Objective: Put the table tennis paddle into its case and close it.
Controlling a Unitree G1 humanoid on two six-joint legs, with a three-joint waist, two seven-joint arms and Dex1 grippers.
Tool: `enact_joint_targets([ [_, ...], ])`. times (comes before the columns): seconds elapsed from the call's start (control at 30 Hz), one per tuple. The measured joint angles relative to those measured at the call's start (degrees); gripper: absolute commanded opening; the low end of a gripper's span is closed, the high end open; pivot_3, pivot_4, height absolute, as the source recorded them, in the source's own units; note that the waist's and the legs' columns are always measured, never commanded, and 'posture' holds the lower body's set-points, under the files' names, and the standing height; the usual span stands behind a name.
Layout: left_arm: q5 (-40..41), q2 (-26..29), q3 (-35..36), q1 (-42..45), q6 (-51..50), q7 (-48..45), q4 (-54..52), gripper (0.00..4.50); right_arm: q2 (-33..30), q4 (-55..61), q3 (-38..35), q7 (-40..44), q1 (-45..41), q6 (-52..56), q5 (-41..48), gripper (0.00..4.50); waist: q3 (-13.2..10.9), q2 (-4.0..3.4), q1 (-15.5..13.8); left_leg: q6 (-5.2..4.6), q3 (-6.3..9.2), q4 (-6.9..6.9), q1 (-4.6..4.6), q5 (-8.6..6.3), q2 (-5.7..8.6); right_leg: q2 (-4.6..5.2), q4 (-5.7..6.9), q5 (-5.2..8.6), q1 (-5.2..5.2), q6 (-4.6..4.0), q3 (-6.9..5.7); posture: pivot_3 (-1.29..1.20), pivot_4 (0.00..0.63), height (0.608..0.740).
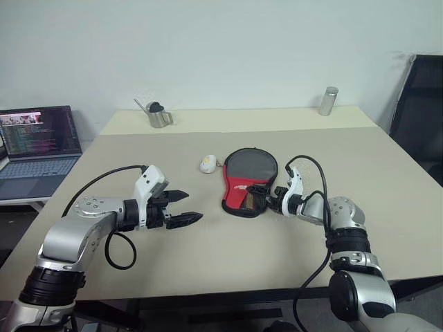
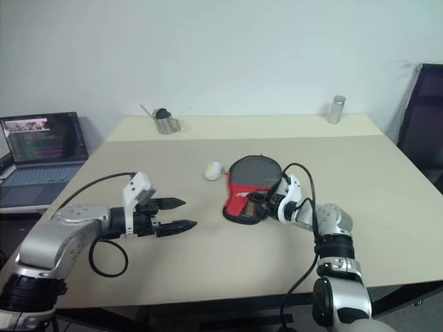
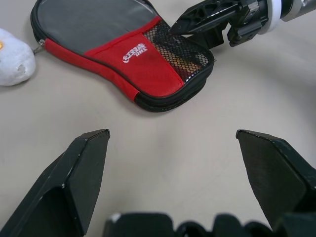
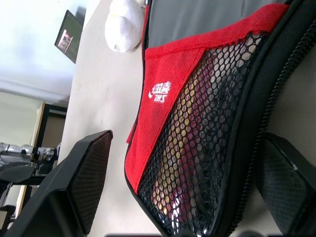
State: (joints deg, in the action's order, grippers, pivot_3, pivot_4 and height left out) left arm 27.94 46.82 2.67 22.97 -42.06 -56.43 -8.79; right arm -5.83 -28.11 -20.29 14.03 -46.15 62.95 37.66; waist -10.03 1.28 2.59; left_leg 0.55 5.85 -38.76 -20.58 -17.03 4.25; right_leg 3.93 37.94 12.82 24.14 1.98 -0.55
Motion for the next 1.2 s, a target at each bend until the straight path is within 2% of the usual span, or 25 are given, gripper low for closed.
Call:
enact_joint_targets([
  [0.33,-0.26,-0.55,-0.07,0.0,0.37,0.11,0.02,4.5,-0.22,-1.22,-0.31,-1.54,0.31,-1.11,-0.63,0.43,0.0,0.0,-0.03,0.01,0.03,0.02,-0.09,0.0,-0.03,0.0,-0.04,0.0,0.08,0.0,0.0,0.0,0.15,0.74],
  [0.4,-0.47,-0.56,-0.15,0.0,0.6,0.09,0.07,4.5,-0.2,-0.2,0.28,-1.63,0.21,-0.62,-0.58,0.03,0.03,0.05,-0.04,0.01,0.05,0.02,-0.08,0.0,-0.03,0.0,-0.08,0.0,0.03,0.0,-0.01,0.0,0.15,0.74],
  [0.57,-1.16,-0.57,-0.84,0.04,1.36,-0.45,0.25,4.5,-0.75,4.06,1.65,-1.64,2.3,1.96,-0.52,0.03,0.02,0.03,-0.48,0.0,0.12,0.05,-0.11,0.0,-0.02,0.0,-0.11,0.0,0.04,0.01,-0.07,0.0,0.15,0.74],
  [0.7,-1.7,-0.52,-1.21,0.2,1.66,-0.69,1.58,4.5,-3.62,14.12,4.88,-0.12,7.04,11.14,1.4,0.03,0.01,0.02,-0.94,0.0,0.2,0.08,-0.28,-0.01,-0.02,0.0,-0.31,0.05,0.11,0.06,-0.13,0.0,0.15,0.74],
  [0.9,-2.36,-0.57,-2.17,1.05,2.72,-1.85,2.86,4.5,-11.42,29.16,10.12,5.53,14.67,23.65,6.52,0.03,0.0,0.0,-0.91,-0.07,0.17,0.6,-0.3,-0.06,-0.01,0.02,-0.93,0.06,0.11,0.11,-0.1,0.0,0.15,0.74],
  [1.03,-2.93,-0.87,-3.46,2.46,3.18,-2.91,4.79,4.5,-19.31,37.13,13.81,11.38,19.58,26.97,10.23,0.03,0.0,0.01,-0.96,-0.06,0.17,0.79,-0.32,-0.06,0.0,0.04,-1.05,0.17,0.13,0.23,-0.13,0.0,0.15,0.74],
  [1.2,-3.47,-1.1,-4.61,3.85,4.05,-3.59,5.39,4.5,-24.34,42.51,16.39,15.2,23.96,27.71,13.33,0.03,0.0,0.02,-0.95,-0.17,0.1,0.78,-0.31,-0.12,0.04,0.12,-1.07,0.2,0.12,0.28,-0.08,0.0,0.15,0.74],
])
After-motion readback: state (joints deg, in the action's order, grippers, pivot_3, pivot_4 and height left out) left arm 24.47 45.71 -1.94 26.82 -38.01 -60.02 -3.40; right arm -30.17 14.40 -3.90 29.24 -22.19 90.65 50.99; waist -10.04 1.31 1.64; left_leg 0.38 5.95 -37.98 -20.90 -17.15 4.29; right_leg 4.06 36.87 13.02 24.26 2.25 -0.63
